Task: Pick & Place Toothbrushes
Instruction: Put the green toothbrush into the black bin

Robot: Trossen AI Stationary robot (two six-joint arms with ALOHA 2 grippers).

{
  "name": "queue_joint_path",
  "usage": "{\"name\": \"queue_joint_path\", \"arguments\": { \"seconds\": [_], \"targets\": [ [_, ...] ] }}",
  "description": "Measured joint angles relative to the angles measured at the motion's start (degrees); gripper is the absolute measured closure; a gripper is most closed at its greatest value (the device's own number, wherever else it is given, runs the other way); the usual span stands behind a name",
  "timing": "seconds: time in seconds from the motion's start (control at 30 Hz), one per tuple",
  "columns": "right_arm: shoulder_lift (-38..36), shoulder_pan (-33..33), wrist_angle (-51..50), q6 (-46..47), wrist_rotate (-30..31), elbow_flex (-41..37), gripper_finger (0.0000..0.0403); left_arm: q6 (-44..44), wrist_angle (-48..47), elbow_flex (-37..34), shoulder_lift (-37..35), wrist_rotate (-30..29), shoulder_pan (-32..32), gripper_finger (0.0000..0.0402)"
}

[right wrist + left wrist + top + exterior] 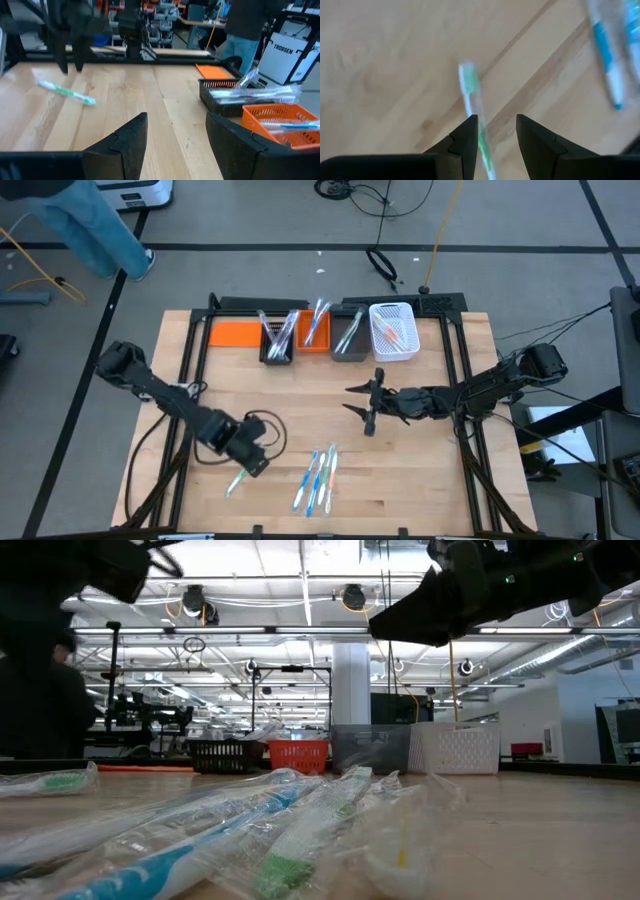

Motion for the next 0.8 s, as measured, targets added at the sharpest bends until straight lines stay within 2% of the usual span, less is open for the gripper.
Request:
{"name": "queue_joint_path", "arguments": {
  "seconds": [0.1,0.37,0.63,0.8],
  "targets": [
    [0.0,0.0,2.0,-0.1,0.0,0.0,0.0206,-3.8,0.6,-1.6,0.1,-1.1,-2.8,0.027],
    [0.0,0.0,5.8,-0.5,0.1,0.0,0.0206,-8.9,14.0,-8.5,0.1,-0.5,-6.6,0.027],
    [0.0,0.0,5.9,-0.6,0.1,0.0,0.0207,-15.2,14.8,-12.4,0.1,1.5,-7.9,0.027],
    [0.0,0.0,5.8,-0.6,0.1,0.0,0.0207,-15.6,18.0,-13.6,0.1,1.4,-7.9,0.027]
  ]
}}
